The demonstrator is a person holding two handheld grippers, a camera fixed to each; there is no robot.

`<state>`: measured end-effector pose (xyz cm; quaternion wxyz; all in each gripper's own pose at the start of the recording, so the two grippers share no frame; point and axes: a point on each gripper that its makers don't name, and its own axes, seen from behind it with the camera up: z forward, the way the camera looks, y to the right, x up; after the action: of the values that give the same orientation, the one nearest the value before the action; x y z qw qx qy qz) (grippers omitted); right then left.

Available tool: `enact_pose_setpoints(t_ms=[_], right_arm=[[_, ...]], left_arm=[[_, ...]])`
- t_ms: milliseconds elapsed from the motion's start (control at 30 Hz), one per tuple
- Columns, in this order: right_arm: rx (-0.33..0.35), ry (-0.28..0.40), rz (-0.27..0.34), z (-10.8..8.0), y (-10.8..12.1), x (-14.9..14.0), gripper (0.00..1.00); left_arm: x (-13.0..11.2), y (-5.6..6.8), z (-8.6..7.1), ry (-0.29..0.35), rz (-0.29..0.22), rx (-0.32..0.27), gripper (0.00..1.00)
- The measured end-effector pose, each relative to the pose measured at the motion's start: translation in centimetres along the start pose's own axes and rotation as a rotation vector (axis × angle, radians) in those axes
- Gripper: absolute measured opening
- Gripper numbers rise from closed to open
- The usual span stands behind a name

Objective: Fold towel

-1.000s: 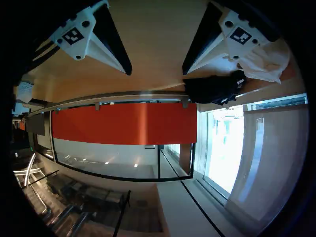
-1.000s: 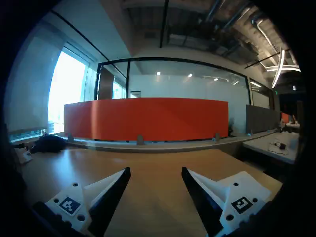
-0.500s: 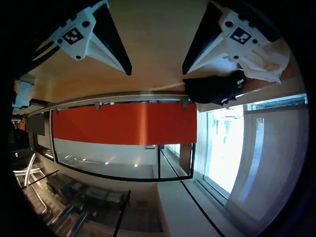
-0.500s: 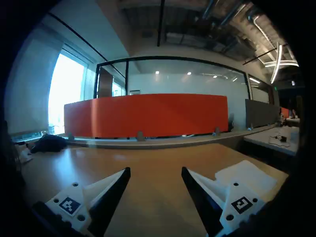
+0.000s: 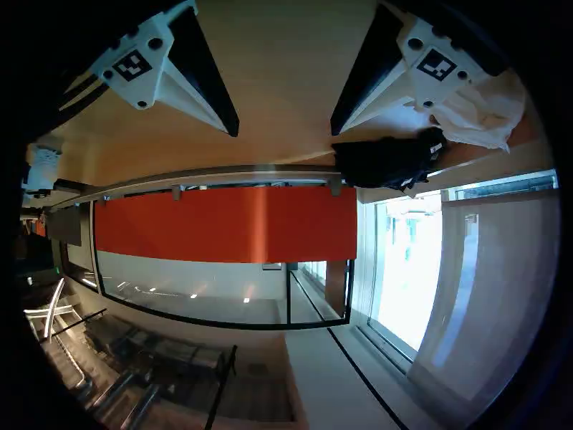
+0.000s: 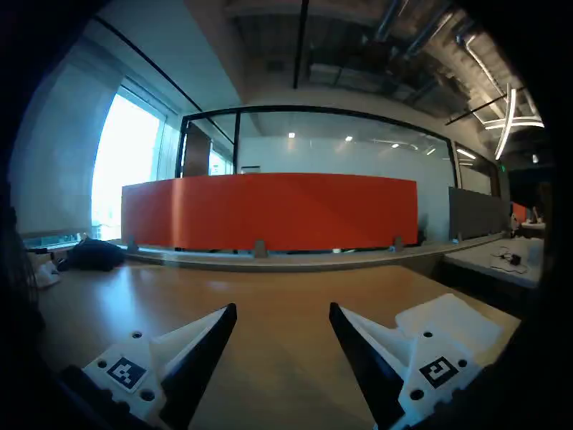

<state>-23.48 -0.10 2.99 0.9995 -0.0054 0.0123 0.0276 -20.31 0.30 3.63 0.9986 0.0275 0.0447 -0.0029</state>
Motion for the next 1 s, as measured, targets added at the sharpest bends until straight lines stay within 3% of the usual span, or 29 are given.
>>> enact_pose_setpoints(t_ms=[1000], right_arm=[[0.004,0.009,-0.002,-0.29,-0.38,0.2,1.0]], left_arm=[[0.1,-0.06,0.04,-0.001,0.0,0.0,0.95]])
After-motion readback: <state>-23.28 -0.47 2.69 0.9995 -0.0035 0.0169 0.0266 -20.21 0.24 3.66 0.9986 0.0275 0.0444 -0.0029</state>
